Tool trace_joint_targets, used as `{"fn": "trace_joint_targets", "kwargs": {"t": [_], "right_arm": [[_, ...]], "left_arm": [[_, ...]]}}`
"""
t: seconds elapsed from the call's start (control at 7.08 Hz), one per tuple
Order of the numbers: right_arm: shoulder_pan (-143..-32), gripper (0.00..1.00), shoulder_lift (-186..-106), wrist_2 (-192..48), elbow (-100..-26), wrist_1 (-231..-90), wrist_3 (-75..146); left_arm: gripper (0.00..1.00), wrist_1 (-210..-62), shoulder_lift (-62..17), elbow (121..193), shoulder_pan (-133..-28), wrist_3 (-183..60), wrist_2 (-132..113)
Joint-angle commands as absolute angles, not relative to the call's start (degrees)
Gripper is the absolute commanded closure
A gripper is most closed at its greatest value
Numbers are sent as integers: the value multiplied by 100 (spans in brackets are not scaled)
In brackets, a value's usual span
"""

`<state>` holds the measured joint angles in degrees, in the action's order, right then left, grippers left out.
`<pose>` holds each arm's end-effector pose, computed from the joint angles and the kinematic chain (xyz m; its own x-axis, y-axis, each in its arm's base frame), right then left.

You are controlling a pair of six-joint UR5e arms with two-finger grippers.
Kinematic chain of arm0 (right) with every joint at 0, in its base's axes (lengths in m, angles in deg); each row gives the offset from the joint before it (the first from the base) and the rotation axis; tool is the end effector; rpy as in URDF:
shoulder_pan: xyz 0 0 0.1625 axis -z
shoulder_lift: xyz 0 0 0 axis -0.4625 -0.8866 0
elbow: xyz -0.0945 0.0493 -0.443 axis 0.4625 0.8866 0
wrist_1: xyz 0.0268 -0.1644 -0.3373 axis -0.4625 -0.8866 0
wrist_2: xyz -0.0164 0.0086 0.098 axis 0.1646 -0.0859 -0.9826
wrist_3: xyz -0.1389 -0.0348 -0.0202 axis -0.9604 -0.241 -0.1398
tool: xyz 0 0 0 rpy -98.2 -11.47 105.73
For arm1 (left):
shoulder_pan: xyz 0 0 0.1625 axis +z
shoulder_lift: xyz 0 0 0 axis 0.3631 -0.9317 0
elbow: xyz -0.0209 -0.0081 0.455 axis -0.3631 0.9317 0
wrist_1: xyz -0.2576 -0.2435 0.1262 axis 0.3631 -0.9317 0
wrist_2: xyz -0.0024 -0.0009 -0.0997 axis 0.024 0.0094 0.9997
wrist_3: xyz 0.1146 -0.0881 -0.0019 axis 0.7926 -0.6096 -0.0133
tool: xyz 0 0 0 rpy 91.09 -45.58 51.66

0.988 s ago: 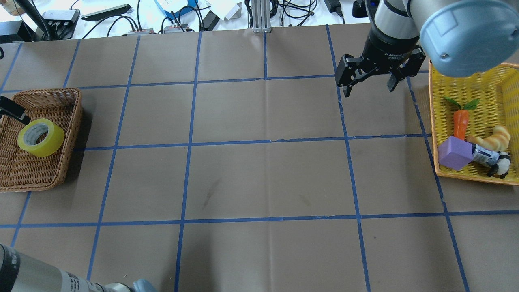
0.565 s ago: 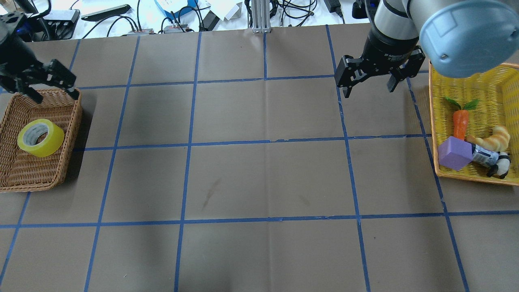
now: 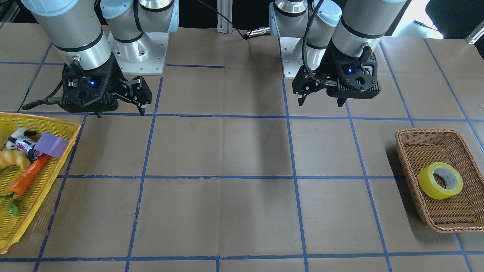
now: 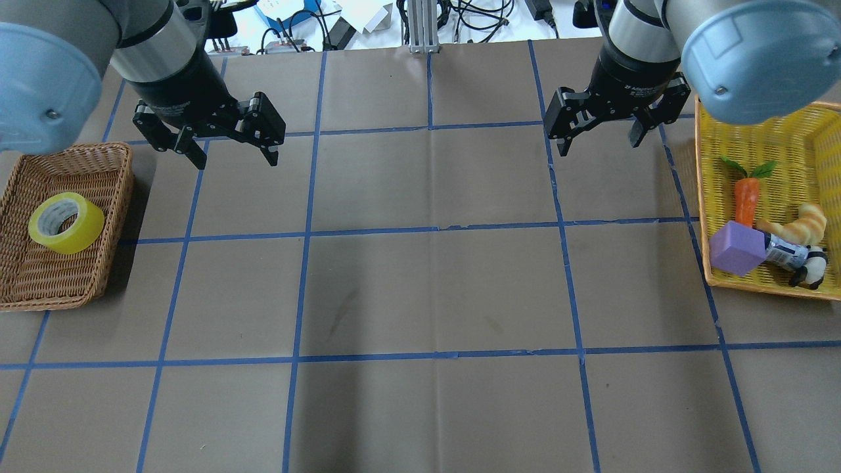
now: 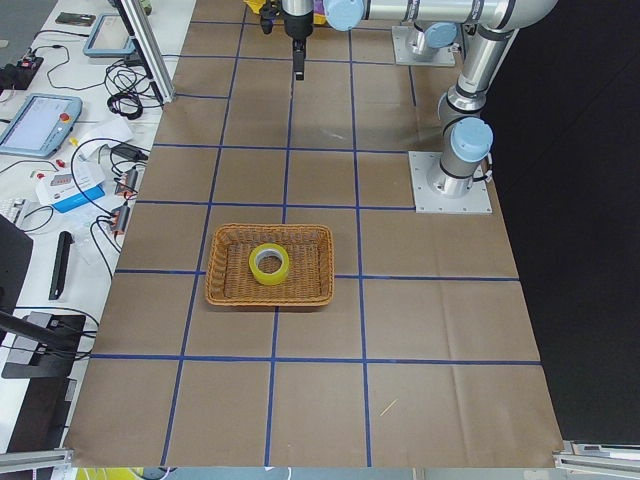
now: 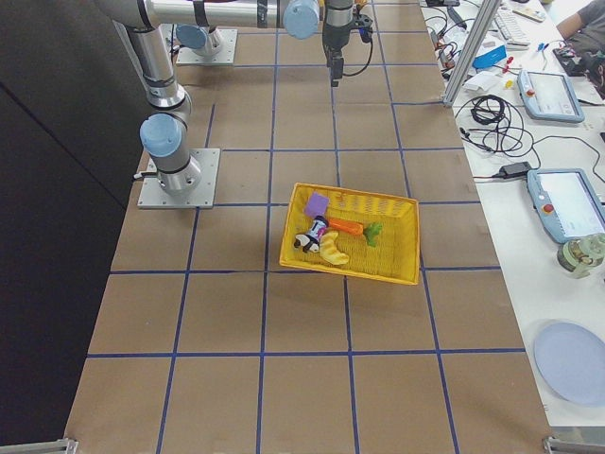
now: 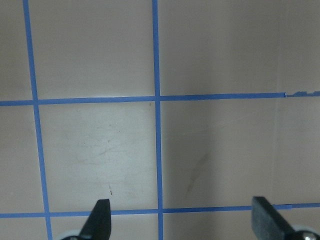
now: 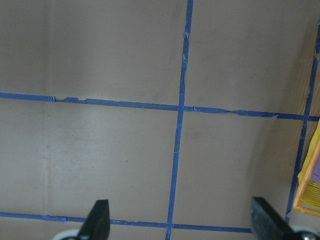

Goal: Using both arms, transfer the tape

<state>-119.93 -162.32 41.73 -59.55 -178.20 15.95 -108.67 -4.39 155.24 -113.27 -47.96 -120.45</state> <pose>0.1518 -0.4785 0.4500 -0.9960 -0.0889 0.0105 -0.0889 0.9960 -0.0043 -0.1510 -0.4596 0.4697 -0.9998 0.0153 0.0124 0.0152 0.9999 -0.0037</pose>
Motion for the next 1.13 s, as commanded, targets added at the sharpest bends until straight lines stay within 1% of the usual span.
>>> {"fn": "trace_joint_targets", "kwargs": {"t": [0.0, 0.99], "right_arm": [[-11992, 0, -16217, 4184, -5964, -17800, 1595], [-11992, 0, -16226, 4175, -5964, -17826, 1595]], "left_arm": [[0, -10814, -475, 15458, -11376, -4764, -12027], [0, -10788, -414, 15510, -11349, -4772, -12045]]}}
